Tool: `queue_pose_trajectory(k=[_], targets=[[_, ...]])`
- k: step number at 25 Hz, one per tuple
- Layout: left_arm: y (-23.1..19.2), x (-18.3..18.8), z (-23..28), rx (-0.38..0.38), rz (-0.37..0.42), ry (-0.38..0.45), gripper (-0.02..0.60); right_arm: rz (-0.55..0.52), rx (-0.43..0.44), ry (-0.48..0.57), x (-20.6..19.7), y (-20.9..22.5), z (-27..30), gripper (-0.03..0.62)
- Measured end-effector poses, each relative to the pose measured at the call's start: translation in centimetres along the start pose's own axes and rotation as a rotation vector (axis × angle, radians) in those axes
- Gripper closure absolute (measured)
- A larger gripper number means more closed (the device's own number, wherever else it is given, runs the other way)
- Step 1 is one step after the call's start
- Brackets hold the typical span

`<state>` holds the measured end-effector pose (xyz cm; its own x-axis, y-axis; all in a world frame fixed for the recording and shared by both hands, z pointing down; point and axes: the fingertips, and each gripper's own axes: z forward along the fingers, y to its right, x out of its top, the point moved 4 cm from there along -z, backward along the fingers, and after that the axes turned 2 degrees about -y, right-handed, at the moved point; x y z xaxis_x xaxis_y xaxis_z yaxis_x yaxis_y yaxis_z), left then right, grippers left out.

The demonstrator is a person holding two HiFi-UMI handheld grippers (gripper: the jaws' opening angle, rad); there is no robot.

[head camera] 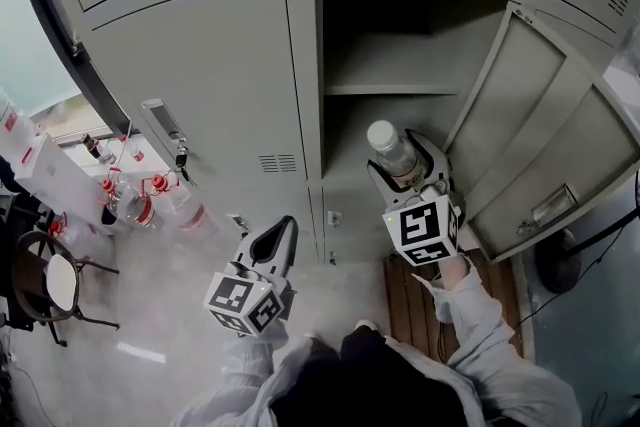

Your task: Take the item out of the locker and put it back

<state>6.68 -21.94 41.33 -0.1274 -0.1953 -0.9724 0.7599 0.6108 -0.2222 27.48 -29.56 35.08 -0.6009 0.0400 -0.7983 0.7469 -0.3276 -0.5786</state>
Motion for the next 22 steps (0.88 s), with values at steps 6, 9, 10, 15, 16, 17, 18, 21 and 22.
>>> queue_pose_trajectory(k=[6,9,10,15,16,17,18,21,22], targets=[[-1.0,0.0,-1.1,0.046,0.004,0.001,0.572,-0.212,0.004,-0.048,-0.1,-0.9,4.7,0.272],[-1.5,-0.1,-1.6,0.068,0.003,-0.003,0.572,-0.256,0.007,-0.076,-0.9,-1.0,7.0,0.272],[-1.7,-0.1,-1.8,0.078,0.002,-0.004,0.572,-0.271,0.009,-0.086,-1.1,-0.9,7.8,0.272],[-2.8,-0.1,-2.7,0.132,-0.005,0.003,0.572,-0.353,0.011,-0.129,-2.2,-0.6,11.7,0.272],[-3.0,0.0,-2.9,0.140,-0.004,0.004,0.572,-0.353,0.009,-0.131,-2.2,-0.4,12.4,0.272],[-3.2,0.0,-3.0,0.149,-0.003,0.004,0.572,-0.345,0.008,-0.130,-2.2,-0.2,13.0,0.272],[-3.4,0.1,-3.2,0.157,-0.003,0.005,0.572,-0.328,0.009,-0.123,-2.0,0.0,13.6,0.272],[-3.8,0.3,-3.5,0.178,-0.005,0.013,0.572,-0.199,0.031,-0.071,-0.8,0.6,15.2,0.272],[-3.9,0.3,-3.6,0.184,-0.006,0.015,0.572,-0.132,0.047,-0.048,-0.3,0.8,15.7,0.272]])
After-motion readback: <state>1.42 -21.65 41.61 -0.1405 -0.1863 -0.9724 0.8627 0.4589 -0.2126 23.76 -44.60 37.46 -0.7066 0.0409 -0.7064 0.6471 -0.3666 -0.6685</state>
